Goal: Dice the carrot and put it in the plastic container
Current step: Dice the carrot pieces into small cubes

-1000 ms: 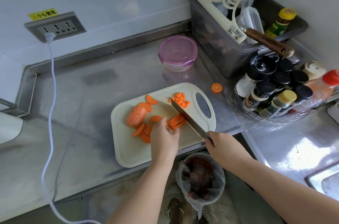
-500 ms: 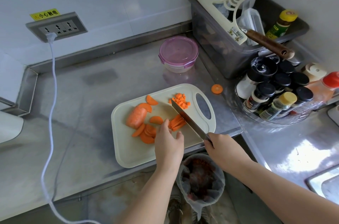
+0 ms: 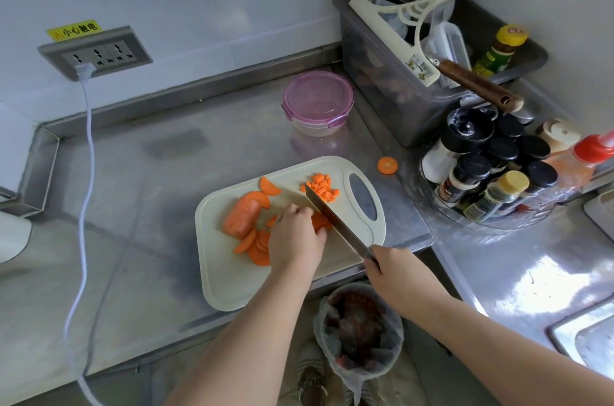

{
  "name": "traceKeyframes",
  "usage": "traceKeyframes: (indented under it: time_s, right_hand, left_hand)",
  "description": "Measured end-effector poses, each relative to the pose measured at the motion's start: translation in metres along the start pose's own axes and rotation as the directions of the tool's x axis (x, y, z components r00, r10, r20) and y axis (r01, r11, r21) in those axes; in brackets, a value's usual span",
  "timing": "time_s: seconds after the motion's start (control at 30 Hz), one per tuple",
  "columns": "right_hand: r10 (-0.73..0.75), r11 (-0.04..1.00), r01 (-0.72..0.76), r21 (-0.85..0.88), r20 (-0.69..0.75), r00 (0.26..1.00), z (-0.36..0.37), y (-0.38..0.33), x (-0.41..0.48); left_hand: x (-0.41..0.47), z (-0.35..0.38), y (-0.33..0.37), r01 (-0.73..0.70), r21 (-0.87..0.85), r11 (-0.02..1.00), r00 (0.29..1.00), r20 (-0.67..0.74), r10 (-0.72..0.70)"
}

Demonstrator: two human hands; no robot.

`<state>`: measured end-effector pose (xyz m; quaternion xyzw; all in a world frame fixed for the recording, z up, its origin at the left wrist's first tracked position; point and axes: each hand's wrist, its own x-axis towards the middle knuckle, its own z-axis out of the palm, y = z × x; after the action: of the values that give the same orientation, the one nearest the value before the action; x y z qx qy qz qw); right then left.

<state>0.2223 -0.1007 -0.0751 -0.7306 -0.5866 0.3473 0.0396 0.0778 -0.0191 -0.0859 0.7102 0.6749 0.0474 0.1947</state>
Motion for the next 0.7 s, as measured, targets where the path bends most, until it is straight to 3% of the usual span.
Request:
traceKeyframes:
  time_s: [0.37, 0.7]
  right_hand:
    - [0.009, 1.000, -0.010, -0.007, -0.007, 1.000, -0.0001, -0.0008, 0.0016]
    - [0.008, 1.000, -0.008, -0.002, -0.001, 1.000, -0.0005, 0.0003, 0.0013]
  left_hand:
    - [-0.0093, 0.0055, -0.0093, -0.082, -0.020, 0.996, 0.992, -0.096, 0.080]
    - [-0.0073, 0.0082, -0.0077, -0.075, -0.057, 0.996, 0.991, -0.116, 0.068]
